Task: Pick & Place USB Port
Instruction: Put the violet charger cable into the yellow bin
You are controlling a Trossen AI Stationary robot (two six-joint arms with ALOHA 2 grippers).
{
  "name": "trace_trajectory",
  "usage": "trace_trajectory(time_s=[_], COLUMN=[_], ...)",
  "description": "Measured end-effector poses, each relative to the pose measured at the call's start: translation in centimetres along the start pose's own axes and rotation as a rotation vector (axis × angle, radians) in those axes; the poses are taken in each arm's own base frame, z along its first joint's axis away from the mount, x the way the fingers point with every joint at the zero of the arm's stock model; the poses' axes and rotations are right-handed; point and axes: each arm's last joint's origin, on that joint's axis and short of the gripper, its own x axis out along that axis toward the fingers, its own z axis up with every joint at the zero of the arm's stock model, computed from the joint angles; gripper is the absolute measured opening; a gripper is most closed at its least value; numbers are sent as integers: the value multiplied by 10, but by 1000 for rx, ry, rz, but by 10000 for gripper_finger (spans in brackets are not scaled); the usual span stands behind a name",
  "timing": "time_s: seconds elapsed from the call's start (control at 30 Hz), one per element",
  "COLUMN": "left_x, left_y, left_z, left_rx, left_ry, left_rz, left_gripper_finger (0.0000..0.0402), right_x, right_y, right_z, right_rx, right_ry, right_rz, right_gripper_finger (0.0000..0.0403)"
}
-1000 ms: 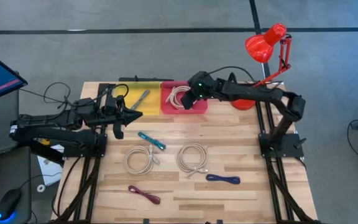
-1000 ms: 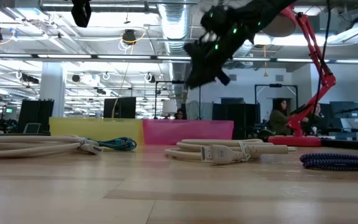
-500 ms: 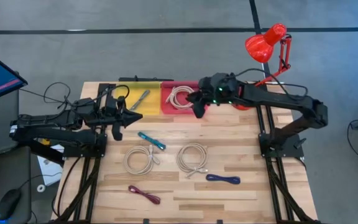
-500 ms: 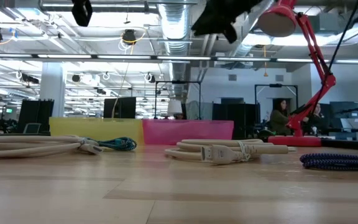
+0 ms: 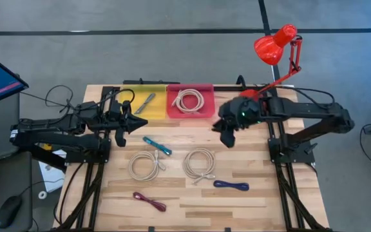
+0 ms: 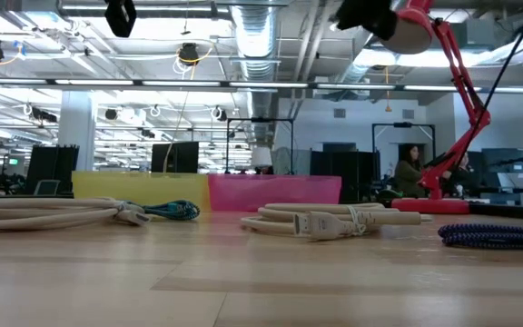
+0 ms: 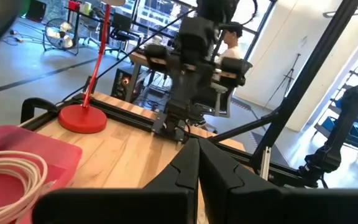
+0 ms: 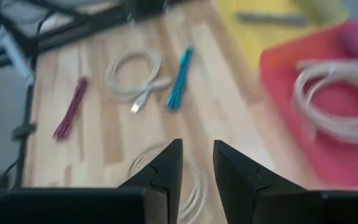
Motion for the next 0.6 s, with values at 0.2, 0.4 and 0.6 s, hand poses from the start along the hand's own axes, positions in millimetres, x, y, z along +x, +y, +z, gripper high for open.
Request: trace_trajectory(time_s=[0.2,0.4,0.6], left_x=[0,0,0], left_y=[0,0,0], left_z=[0,0,0], left_rx=[0,0,0], left_ry=[0,0,-1], left_rz=[0,0,0], left_gripper_finger=[8,8,8], right_x=[-11,-16,-21], right_y=[20,36,51], right_z=[-19,-36,-52], right_rx=[28,37,83], right_ry=[110,226,343], right_rz=[38,60,98], right_gripper_finger=[82,82,82])
